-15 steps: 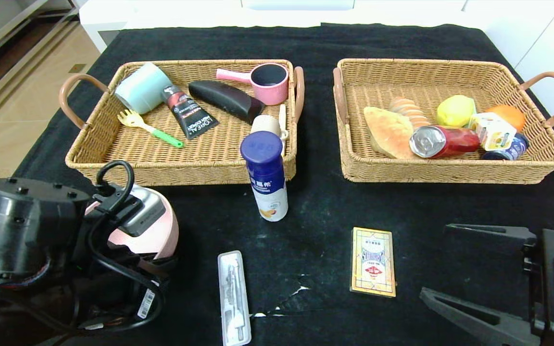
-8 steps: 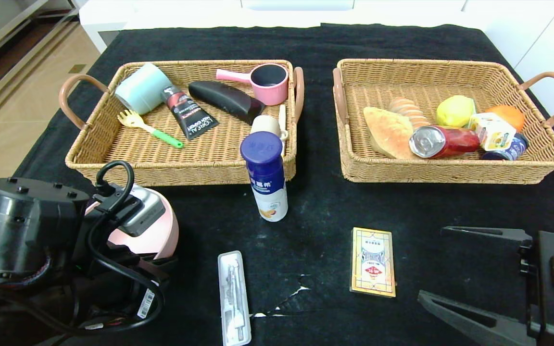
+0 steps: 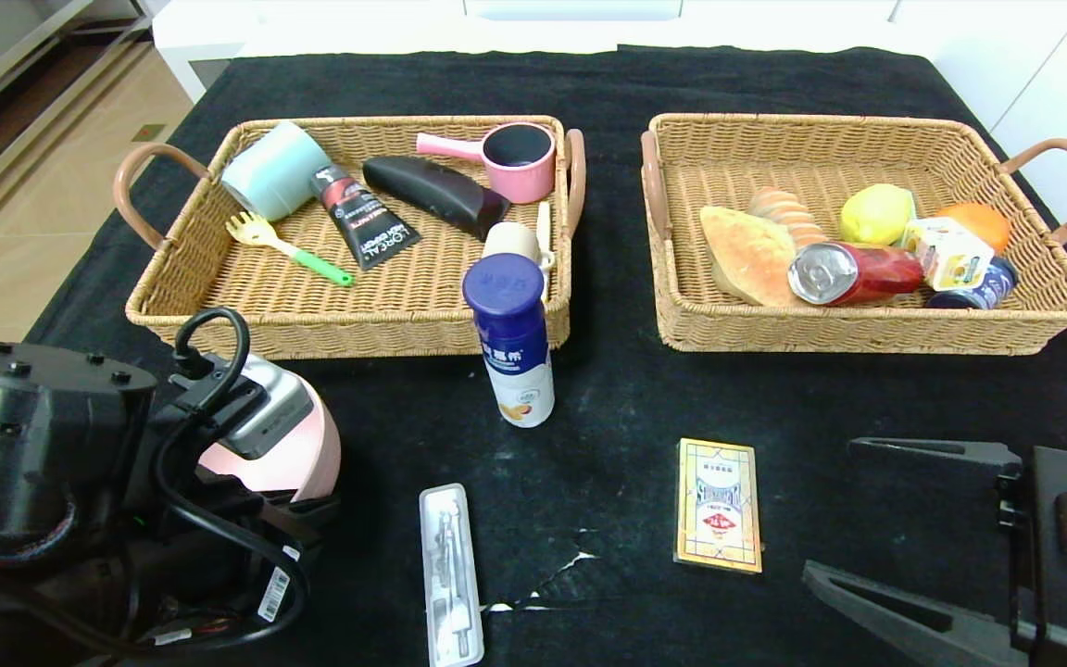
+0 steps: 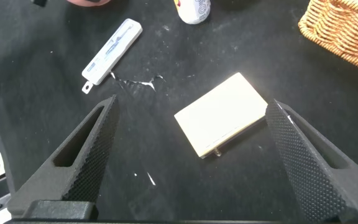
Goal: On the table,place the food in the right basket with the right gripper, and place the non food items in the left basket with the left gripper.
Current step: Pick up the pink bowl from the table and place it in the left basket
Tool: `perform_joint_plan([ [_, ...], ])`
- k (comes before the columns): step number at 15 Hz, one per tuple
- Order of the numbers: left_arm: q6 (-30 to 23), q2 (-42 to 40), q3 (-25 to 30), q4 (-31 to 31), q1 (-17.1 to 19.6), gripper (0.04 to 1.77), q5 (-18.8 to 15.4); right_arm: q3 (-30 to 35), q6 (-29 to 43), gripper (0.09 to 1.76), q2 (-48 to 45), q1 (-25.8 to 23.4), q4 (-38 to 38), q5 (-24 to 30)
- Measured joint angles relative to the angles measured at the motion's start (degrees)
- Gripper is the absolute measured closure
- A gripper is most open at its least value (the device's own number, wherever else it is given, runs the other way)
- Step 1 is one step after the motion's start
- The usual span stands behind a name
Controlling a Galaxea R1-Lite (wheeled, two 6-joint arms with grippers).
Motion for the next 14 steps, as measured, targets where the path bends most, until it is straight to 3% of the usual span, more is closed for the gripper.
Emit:
perform_joint_plan([
  [3,0.45,-3.3,-0.48,0.3,-0.37,1.64,1.66,-0.02,-0.02,0.14,-0.09,0.09,-0.01,0.04],
  [6,1.35,-7.78,-2.23,4.94,-1.79,1.64,2.9,-0.2,-0.02,0.14,-0.5,0.13,-0.01,0.12],
  [9,2.27,-11.23,-6.62,8.29,-3.95,1.64,3.17,-0.33,-0.02,0.14,-1.02,0.17,0.0,0.12],
  [14,3.97,-11.08,-17.23,8.48,-4.5,1.64,3.89,-0.6,0.0,0.14,-1.99,-0.22,0.0,0.11],
])
